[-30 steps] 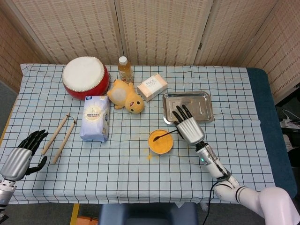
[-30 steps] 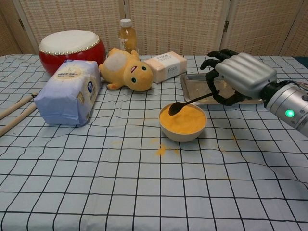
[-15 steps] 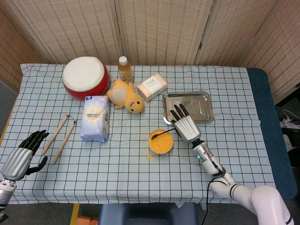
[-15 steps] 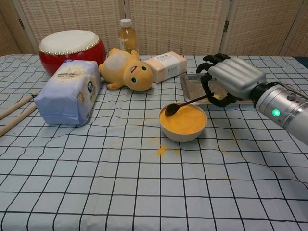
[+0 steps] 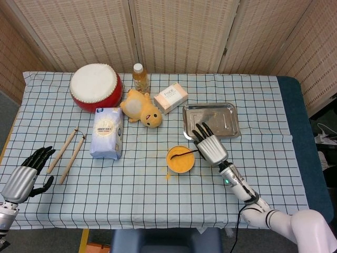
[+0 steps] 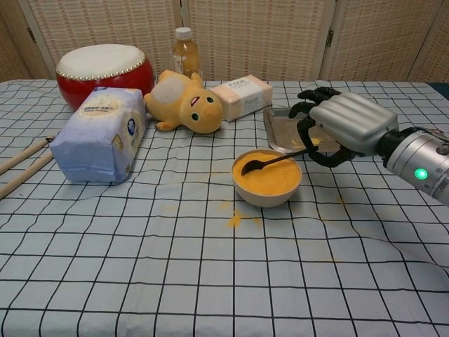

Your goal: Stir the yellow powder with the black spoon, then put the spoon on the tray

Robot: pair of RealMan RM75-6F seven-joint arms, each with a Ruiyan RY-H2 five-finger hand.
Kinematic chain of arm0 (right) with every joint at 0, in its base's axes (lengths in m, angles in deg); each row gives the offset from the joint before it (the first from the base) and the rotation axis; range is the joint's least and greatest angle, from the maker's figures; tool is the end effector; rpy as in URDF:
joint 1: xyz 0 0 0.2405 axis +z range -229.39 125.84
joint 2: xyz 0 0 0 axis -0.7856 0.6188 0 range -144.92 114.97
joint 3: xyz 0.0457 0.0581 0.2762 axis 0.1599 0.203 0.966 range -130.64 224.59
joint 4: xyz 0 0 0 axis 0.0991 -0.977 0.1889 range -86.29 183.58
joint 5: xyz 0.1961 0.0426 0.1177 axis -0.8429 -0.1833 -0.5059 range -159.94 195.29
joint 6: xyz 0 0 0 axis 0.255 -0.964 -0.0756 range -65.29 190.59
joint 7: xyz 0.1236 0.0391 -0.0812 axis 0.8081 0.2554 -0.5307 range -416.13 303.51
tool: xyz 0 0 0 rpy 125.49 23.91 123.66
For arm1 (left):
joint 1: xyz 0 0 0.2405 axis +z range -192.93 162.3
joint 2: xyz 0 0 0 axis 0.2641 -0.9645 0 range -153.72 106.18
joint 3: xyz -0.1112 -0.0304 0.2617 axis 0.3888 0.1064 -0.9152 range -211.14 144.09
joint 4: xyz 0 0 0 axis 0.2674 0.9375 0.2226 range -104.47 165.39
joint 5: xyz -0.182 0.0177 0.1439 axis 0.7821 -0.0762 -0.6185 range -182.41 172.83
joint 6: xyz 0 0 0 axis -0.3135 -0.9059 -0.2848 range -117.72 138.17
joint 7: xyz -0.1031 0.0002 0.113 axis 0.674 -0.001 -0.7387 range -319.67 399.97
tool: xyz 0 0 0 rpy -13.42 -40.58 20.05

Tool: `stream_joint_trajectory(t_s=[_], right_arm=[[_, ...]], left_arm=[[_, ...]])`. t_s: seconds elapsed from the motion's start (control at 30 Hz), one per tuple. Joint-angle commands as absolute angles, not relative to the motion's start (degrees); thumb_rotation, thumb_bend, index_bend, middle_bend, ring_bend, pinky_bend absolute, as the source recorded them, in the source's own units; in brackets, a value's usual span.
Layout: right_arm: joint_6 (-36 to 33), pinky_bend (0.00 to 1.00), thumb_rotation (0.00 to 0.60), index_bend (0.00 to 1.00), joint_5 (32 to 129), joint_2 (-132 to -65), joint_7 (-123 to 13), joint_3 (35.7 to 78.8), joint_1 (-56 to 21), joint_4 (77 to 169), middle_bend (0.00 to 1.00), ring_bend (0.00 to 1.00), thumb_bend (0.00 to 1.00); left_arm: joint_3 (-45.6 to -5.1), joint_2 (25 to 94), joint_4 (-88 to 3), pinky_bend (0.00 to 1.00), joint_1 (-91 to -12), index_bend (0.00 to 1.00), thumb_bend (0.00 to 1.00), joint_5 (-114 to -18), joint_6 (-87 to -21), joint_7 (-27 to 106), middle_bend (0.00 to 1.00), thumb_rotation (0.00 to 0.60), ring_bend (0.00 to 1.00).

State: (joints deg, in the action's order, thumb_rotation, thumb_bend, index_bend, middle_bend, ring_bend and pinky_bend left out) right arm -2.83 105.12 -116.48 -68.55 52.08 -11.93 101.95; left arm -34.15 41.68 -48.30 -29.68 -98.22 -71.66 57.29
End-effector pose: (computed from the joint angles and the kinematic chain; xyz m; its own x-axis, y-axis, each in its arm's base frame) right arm -0.2162 -0.3879 -0.0687 0.6504 0.0741 0.7560 -0.6321 -0.4991 0.5927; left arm -0.3527 0.2436 0.1462 0.3508 0.0782 0.9332 0.9132 -0.2490 -0.3225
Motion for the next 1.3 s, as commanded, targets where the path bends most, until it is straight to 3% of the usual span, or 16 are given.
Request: stream_joint_trajectory(t_s=[0.03,0.3,0.8,1.1,1.3], right_arm=[[-3.1,0.07,0.600,0.84,104.9,-114.6,-69.1,52.0,-12.7,105.1,0.19,0.00,0.48],[-4.8,0.07,0.600,0.84,104.6,-114.4,-69.4,53.3,-12.9,105.8,0.19,0.00,0.48],[-6.2,0.08,0.600,0.84,102.5,-119.5,-66.5,56.5,-12.1,96.1,0.19,0.00,0.48],[3.2,0.08,0.600,0.84,94.9,-123.9,-65.6,62.6,-6.9,82.0,0.19,0.00,0.48],[9.5,0.08,0.600,0.83,91.9,-127.4,-63.0,64.3,-4.1,72.7,0.19,0.00,0.48]], left_arm=[[-34.2,41.7,-48.4,0.19,-29.6,0.00,0.45,-98.3,-71.8,57.1,0.00,0.600,0.00],[-34.2,41.6,-48.5,0.19,-29.4,0.00,0.45,-98.4,-72.3,57.0,0.00,0.600,0.00],[-34.0,41.7,-48.4,0.19,-29.4,0.00,0.45,-97.9,-72.1,56.6,0.00,0.600,0.00],[-34.0,41.9,-48.5,0.19,-29.6,0.00,0.45,-97.8,-71.7,56.2,0.00,0.600,0.00],[-33.9,42.0,-48.3,0.19,-29.7,0.00,0.45,-97.4,-71.2,56.2,0.00,0.600,0.00]])
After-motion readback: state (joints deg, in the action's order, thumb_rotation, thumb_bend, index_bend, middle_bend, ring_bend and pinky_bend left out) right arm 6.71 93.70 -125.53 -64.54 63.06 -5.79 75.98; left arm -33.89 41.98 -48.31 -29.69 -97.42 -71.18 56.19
